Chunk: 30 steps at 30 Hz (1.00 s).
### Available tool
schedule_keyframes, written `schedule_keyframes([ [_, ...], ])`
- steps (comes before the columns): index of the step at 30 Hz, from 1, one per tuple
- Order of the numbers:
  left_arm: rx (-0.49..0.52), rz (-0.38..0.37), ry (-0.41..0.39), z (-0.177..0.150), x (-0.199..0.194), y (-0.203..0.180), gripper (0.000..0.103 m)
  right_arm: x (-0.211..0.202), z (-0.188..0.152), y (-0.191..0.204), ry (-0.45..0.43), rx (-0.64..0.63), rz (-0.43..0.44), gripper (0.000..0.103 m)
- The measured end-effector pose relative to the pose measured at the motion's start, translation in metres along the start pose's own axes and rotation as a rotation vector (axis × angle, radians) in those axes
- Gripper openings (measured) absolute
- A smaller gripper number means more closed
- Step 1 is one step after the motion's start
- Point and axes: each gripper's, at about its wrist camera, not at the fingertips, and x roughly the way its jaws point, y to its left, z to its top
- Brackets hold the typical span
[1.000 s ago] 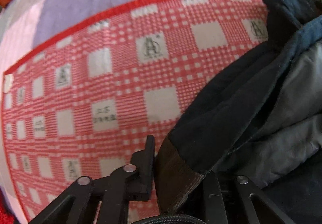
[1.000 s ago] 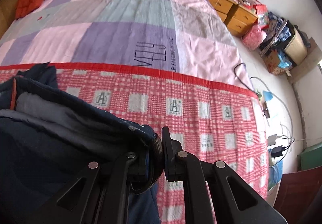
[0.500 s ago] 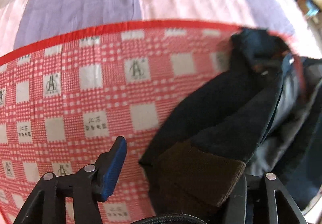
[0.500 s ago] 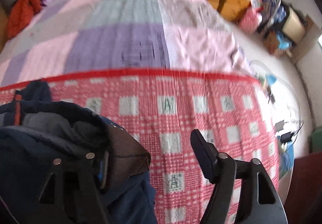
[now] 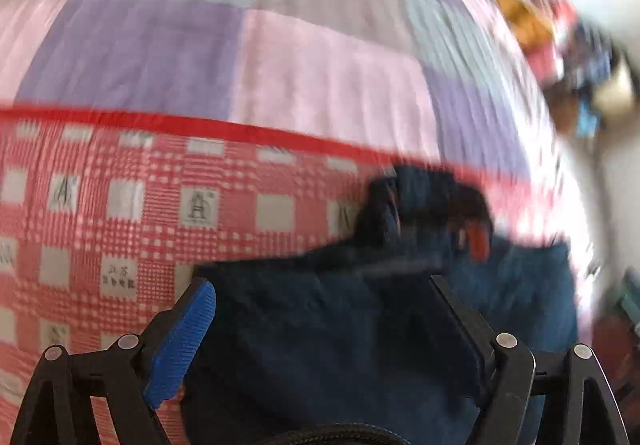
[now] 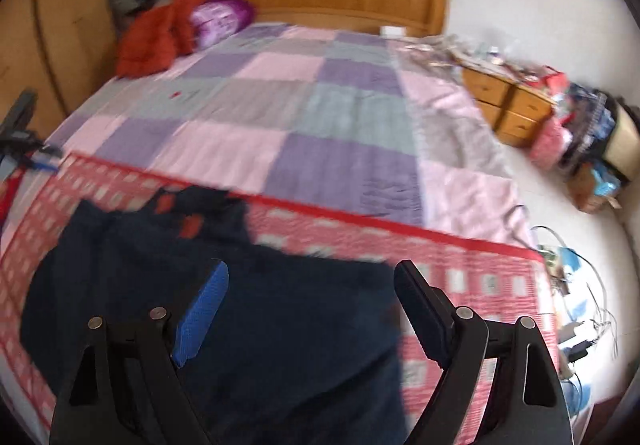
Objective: Fold large clothes
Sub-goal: 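Release the jacket and press the folded bundle flat with both tools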
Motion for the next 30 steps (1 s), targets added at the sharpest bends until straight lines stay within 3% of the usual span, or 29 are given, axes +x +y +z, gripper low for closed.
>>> schedule_keyframes([
  [3, 0.231, 0.043, 0.039, -0.036, 0.021, -0.065, 0.087, 0.008, -0.029, 0.045, 0.042, -0.041, 0.056, 0.088],
  [8, 0.535, 0.125, 0.084, -0.078, 0.075, -0.148, 0.087, 0.009, -0.085, 0.092, 0.091, -0.008, 0.162, 0.088],
  [11, 0.631, 0.141, 0.072, -0.077, 0.097, -0.168, 0.087, -0.001, -0.110, 0.100, 0.087, 0.036, 0.196, 0.088],
  [16, 0.567, 0.070, 0.092, -0.029, 0.114, -0.165, 0.087, -0.019, -0.140, 0.104, 0.065, 0.067, 0.217, 0.088],
  [19, 0.549, 0.075, 0.163, -0.005, 0.135, -0.158, 0.087, -0.025, -0.152, 0.101, 0.070, 0.066, 0.224, 0.088],
  [21, 0.562, 0.059, 0.253, -0.003, 0.148, -0.150, 0.087, -0.028, -0.158, 0.097, 0.066, 0.072, 0.227, 0.088],
  [25, 0.594, 0.039, 0.288, -0.005, 0.148, -0.146, 0.084, -0.029, -0.166, 0.084, 0.055, 0.107, 0.230, 0.088],
  [28, 0.546, -0.071, 0.369, -0.009, 0.153, -0.143, 0.084, -0.028, -0.169, 0.075, 0.051, 0.144, 0.227, 0.088],
  [30, 0.614, -0.056, 0.377, -0.019, 0.154, -0.150, 0.083, -0.026, -0.170, 0.070, 0.048, 0.159, 0.220, 0.088],
])
